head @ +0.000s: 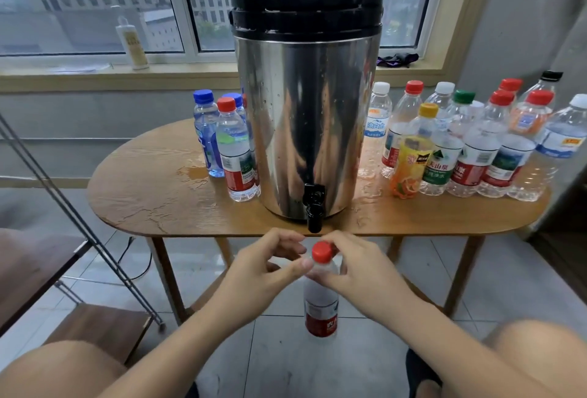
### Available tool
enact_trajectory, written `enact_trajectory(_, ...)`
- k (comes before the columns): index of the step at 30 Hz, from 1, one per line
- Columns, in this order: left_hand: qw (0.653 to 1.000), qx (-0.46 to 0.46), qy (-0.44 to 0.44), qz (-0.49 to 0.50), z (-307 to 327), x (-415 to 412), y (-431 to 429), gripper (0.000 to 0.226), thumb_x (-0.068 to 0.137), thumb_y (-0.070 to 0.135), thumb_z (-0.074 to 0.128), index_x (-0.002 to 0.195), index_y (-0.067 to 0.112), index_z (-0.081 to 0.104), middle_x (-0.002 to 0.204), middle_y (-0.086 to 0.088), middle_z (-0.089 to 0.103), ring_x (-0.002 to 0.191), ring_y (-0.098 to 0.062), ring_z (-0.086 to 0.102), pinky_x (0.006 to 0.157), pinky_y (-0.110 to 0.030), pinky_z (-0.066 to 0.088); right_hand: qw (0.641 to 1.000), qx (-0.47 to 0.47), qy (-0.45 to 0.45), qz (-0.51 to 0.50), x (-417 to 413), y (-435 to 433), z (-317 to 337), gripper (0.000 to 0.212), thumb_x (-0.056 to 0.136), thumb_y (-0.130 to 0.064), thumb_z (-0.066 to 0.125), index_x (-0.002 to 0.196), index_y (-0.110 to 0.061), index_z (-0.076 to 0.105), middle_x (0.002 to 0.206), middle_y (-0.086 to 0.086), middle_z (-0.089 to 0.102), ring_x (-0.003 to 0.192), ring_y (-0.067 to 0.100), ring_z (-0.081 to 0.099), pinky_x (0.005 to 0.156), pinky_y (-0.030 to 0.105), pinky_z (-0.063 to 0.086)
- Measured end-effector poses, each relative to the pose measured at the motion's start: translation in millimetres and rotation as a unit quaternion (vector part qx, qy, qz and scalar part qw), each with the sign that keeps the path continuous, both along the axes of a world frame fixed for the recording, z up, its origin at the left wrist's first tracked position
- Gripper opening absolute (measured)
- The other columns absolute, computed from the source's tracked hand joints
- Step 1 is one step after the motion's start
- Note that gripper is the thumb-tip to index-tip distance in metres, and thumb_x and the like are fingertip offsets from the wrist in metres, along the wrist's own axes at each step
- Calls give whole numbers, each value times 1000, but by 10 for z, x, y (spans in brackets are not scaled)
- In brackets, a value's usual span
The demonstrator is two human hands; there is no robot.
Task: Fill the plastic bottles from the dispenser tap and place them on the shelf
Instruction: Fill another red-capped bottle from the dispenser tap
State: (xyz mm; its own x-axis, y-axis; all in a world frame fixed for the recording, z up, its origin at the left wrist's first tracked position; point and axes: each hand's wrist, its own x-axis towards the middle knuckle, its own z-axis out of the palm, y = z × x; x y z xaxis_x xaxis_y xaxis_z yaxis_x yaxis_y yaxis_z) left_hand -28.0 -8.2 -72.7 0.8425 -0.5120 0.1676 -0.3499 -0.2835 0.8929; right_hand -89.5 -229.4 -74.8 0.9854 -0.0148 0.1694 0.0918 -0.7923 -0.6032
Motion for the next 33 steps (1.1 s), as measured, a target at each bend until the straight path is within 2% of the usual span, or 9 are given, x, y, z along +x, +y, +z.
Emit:
enact_trajectory(3,999,34,-15,-14,-50,-59,-64,40,94,41,83,130,40,68,118,21,76,120,-3,69,92,-36,63,999,1,31,14,-22,131,-109,66,89,-67,75,143,-50,41,122,-21,66,92,5,62,72,23,44)
enact_trajectory(7,995,84,-57,-15,-116,-70,-110,39,92,28,86,127,40,72,117,27,74,118,0,66,93,-33,61,1000,5,23,18,-54,184,-201,74,86,-62,80,142,-51,33,108,-23,61,85,4,59,69,20,42)
enact_trajectory(11,998,29,-47,-12,-115,9,-80,31,98,25,80,127,36,74,119,19,75,119,-7,69,93,-34,61,996,66,52,11,-73,168,-260,80,75,-77,80,142,-54,41,123,-28,60,113,-1,58,92,26,53)
enact_trajectory(14,999,-21,9,-46,-65,74,-19,29,105,26,71,132,36,75,124,8,71,119,-18,69,91,-37,62,985,131,110,32,-71,99,-322,67,77,-72,84,133,-51,52,120,-25,68,113,-3,64,98,33,56)
enact_trajectory(19,987,90,-48,-125,-108,206,123,34,108,25,68,137,42,72,128,19,69,123,-11,67,101,-36,58,975,146,147,85,-83,-25,-374,62,80,-74,81,131,-47,57,124,-20,71,116,1,67,102,34,57)
enact_trajectory(23,985,112,-97,-85,-180,223,103,26,104,33,71,127,42,75,116,23,69,113,-7,68,92,-21,55,981,121,126,81,-66,55,-441,58,83,-74,77,129,-45,55,116,-18,69,108,4,67,94,30,57)
enact_trajectory(27,985,122,-114,-33,-238,211,59,16,100,47,69,114,41,75,107,23,68,106,-4,66,85,-20,54,991,75,102,52,-49,112,-482,55,85,-70,77,127,-45,52,113,-22,61,105,1,61,87,23,52)
enact_trajectory(30,978,168,-120,-7,-244,201,29,35,95,71,52,100,42,69,95,20,67,95,-2,65,77,-23,55,994,50,90,46,-43,155,-510,56,86,-68,76,131,-45,52,114,-23,58,104,1,60,90,27,54)
enact_trajectory(33,966,224,-124,25,-279,226,14,44,89,79,53,93,37,66,84,15,67,81,-6,65,70,-29,59,994,44,90,54,-35,173,-507,54,88,-67,76,131,-44,52,114,-23,58,104,2,60,91,30,55)
